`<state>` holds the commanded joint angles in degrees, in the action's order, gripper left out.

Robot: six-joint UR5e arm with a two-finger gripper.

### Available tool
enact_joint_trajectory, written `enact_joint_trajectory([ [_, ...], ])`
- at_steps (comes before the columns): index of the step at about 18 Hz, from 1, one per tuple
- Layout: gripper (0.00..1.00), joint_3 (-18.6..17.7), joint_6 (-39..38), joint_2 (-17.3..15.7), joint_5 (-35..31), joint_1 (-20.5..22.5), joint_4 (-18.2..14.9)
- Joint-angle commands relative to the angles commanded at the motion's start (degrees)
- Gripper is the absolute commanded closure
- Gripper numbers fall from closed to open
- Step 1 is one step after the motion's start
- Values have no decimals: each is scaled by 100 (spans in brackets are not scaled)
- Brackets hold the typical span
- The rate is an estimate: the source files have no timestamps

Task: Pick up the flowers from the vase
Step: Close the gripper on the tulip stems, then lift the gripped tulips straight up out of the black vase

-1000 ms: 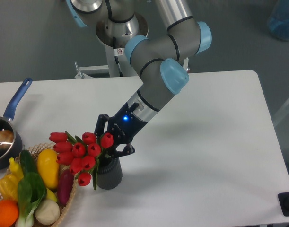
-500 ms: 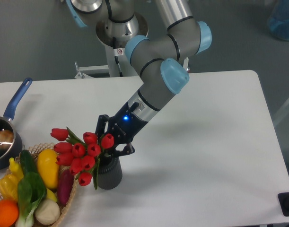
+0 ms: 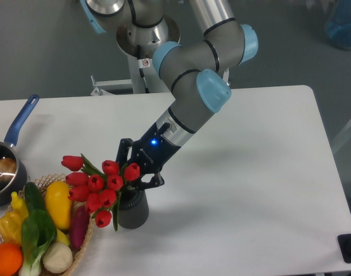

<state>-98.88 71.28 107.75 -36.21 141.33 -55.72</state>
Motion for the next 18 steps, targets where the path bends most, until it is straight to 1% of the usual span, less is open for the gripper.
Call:
enact_joint_trajectory([
  [11,70,-26,35,-105,106,114,0],
  [16,70,-79,-17,-220,544,237,0],
  [18,70,-149,26,-272,624,272,0],
])
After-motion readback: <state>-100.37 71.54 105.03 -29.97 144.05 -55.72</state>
